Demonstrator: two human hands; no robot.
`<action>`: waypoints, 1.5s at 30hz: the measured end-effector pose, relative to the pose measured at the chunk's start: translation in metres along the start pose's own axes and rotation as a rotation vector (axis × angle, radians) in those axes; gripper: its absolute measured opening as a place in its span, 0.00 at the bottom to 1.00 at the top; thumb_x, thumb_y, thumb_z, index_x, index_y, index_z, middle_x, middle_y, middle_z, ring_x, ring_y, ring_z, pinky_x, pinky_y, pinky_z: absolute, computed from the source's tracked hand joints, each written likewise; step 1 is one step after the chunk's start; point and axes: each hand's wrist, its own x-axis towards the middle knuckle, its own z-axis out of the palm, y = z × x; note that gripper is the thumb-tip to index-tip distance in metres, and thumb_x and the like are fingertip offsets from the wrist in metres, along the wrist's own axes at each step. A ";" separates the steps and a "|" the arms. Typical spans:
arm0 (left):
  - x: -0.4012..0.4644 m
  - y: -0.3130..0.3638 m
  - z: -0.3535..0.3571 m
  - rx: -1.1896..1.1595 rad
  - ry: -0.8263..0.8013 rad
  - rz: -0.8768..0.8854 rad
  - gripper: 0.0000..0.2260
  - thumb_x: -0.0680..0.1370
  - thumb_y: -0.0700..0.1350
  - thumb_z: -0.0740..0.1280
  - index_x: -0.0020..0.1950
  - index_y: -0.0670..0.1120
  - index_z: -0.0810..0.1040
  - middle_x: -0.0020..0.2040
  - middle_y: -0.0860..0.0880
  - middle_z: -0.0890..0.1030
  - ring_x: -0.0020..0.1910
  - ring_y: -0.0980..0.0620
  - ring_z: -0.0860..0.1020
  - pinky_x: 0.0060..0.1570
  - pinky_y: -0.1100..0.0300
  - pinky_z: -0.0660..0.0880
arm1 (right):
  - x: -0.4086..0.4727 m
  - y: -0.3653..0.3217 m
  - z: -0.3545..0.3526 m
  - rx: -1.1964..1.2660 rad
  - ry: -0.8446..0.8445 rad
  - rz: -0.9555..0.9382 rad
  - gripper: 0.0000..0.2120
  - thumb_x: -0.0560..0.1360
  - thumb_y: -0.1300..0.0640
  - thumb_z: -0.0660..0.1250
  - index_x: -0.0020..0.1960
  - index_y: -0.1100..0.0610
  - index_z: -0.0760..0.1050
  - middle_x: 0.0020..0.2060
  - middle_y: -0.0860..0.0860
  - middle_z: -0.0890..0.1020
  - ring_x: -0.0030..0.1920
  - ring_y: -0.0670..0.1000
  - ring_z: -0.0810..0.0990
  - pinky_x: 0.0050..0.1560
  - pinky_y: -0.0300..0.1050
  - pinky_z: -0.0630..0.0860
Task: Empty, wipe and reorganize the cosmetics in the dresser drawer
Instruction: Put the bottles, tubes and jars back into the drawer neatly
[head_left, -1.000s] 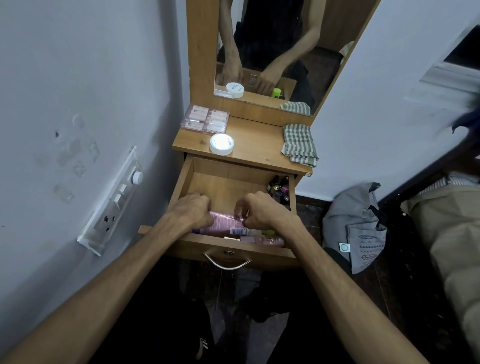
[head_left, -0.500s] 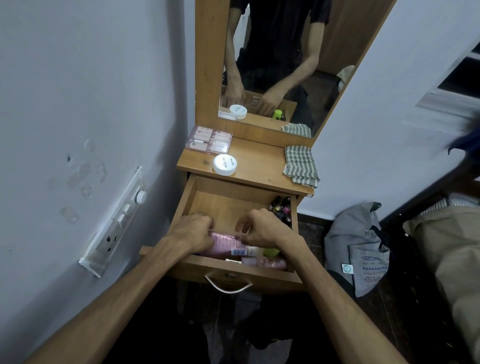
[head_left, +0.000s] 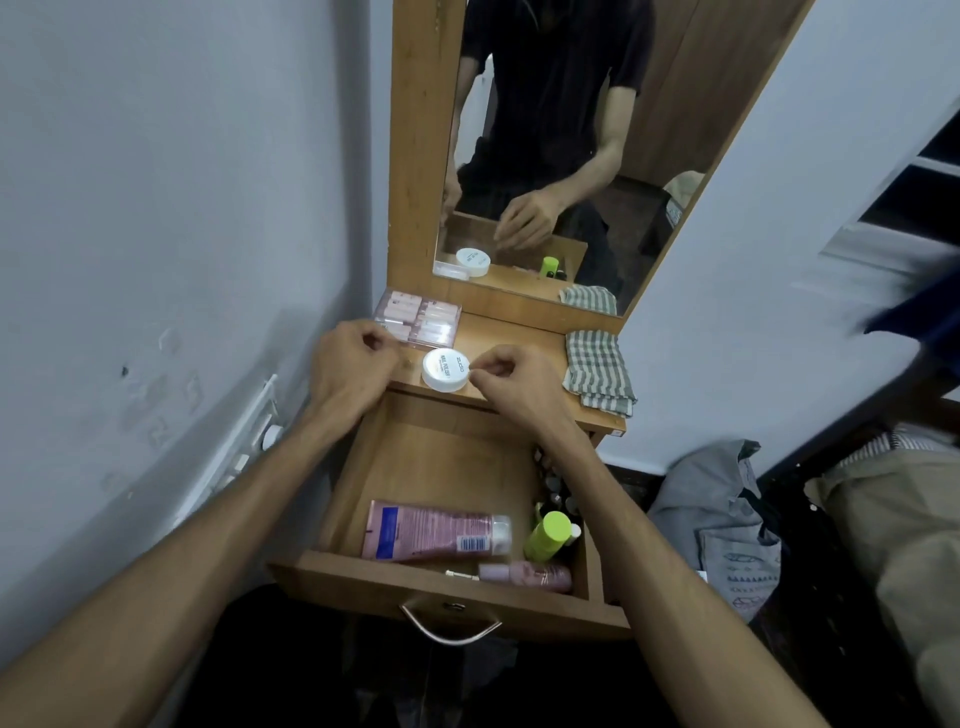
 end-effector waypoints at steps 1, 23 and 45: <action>0.010 0.000 0.001 -0.016 0.028 -0.035 0.08 0.76 0.45 0.67 0.48 0.48 0.86 0.44 0.51 0.84 0.43 0.52 0.80 0.43 0.61 0.73 | 0.008 -0.002 0.001 0.011 0.006 0.051 0.06 0.73 0.56 0.71 0.45 0.52 0.87 0.37 0.44 0.86 0.41 0.43 0.83 0.40 0.39 0.79; 0.088 -0.011 0.032 0.090 -0.141 -0.294 0.11 0.77 0.44 0.68 0.50 0.38 0.84 0.49 0.40 0.84 0.48 0.43 0.82 0.28 0.61 0.66 | 0.107 -0.014 0.050 0.134 -0.031 0.430 0.06 0.68 0.54 0.71 0.36 0.57 0.80 0.30 0.52 0.79 0.34 0.52 0.77 0.37 0.48 0.74; 0.004 0.043 -0.037 -0.221 0.101 -0.214 0.07 0.72 0.44 0.71 0.48 0.46 0.87 0.44 0.51 0.85 0.44 0.53 0.81 0.41 0.61 0.74 | 0.020 -0.046 -0.005 0.534 0.079 0.340 0.07 0.69 0.60 0.75 0.42 0.64 0.86 0.39 0.54 0.87 0.39 0.49 0.85 0.48 0.50 0.86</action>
